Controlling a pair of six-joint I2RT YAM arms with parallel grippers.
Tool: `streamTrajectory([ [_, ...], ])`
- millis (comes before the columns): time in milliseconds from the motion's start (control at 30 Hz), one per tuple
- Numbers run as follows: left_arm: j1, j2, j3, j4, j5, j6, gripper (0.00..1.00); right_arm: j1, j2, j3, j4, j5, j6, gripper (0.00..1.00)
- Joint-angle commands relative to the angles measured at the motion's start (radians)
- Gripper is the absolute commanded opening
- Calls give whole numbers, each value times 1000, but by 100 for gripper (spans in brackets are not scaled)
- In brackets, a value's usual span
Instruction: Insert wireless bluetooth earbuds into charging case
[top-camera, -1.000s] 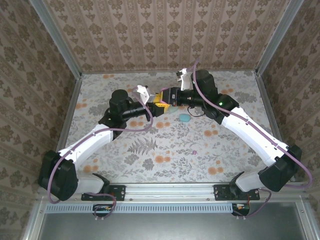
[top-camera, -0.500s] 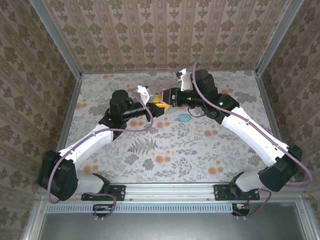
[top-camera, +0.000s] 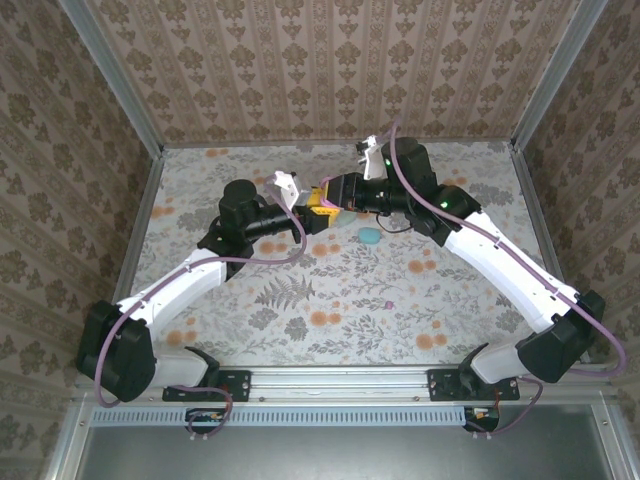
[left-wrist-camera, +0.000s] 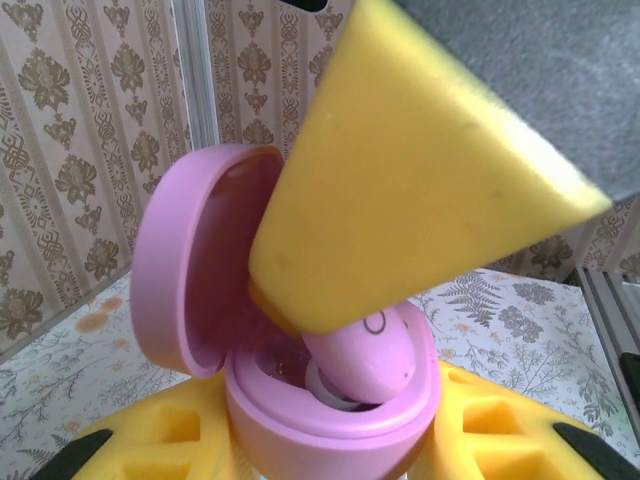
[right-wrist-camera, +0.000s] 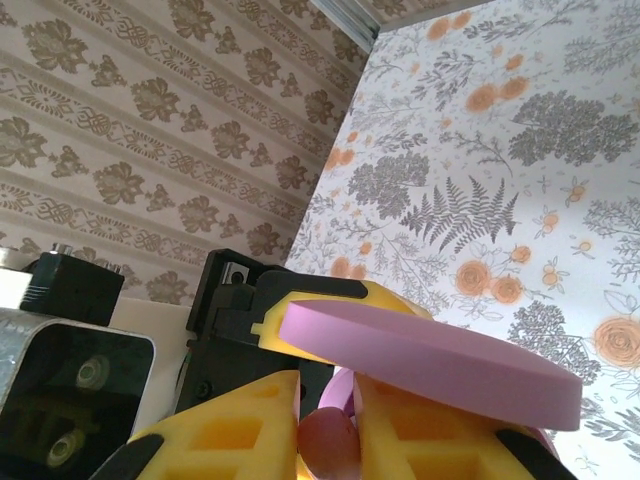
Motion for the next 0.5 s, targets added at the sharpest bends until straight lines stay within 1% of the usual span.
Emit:
streamTrajectory([
  [0,-3,-15,9,60,-10,33,31,-3,22,15,-47,-66,50,22],
  [133,-2,-17,7,61,-6,48,31,-12,40,21,-76,-67,67,22],
  [267,-4,-20,9,60,-5,57,31,-12,43,31,-111,-1,56,23],
  [467,-4,-19,8,61,-6,56,31,-8,38,53,-141,67,33,32],
])
